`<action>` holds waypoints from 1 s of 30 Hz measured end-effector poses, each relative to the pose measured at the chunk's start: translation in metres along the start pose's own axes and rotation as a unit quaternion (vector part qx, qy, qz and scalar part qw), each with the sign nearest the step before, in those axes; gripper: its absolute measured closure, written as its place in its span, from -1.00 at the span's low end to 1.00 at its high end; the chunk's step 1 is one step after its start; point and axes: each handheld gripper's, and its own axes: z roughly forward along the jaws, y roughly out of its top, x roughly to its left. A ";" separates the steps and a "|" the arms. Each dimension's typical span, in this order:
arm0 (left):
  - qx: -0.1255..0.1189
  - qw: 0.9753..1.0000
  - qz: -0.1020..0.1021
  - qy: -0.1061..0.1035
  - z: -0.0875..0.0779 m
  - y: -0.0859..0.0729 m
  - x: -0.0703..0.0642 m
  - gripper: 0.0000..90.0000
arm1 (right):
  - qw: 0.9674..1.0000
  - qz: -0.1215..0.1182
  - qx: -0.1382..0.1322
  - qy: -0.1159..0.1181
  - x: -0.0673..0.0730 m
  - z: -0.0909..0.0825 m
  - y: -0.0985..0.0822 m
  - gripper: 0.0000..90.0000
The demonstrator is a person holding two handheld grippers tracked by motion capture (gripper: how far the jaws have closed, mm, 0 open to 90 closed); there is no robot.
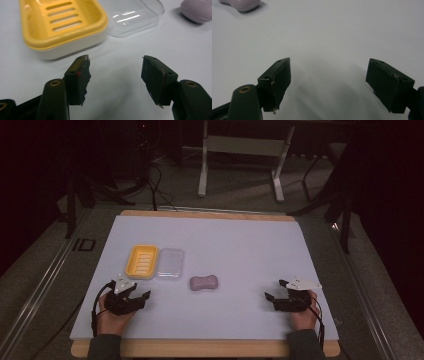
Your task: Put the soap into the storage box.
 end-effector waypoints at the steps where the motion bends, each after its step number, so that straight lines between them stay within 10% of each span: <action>1: 0.005 1.000 0.004 -0.001 0.001 0.001 -0.001 -0.11 | 1.000 0.000 0.000 0.000 0.000 0.000 0.000 -0.56; 30: 0.034 0.995 0.083 -0.032 0.001 0.039 -0.006 -0.11 | 1.000 -0.015 -0.004 0.000 0.002 -0.001 0.000 -0.58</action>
